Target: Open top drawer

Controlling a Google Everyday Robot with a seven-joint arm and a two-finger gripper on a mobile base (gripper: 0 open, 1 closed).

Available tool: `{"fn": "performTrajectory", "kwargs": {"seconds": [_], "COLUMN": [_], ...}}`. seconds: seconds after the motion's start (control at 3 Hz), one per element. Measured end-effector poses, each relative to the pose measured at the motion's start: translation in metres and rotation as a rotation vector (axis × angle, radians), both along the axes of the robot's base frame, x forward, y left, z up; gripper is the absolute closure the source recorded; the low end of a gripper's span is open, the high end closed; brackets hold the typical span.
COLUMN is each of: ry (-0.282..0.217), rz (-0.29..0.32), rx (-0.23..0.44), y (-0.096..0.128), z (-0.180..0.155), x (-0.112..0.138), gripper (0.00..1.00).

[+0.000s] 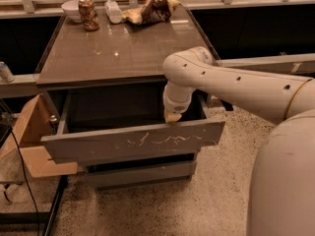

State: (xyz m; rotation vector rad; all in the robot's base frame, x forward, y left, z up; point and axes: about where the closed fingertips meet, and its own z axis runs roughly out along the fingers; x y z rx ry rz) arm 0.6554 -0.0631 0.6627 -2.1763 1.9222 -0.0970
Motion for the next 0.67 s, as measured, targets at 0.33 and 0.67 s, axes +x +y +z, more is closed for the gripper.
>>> {"fn": "performTrajectory", "kwargs": {"seconds": [0.33, 0.67], "ry": [0.0, 0.0], "rz": [0.0, 0.0], "rx": [0.0, 0.0], "y": [0.0, 0.0], "z": [0.0, -0.0001], "x": [0.0, 0.0], "gripper": [0.6, 0.37]}}
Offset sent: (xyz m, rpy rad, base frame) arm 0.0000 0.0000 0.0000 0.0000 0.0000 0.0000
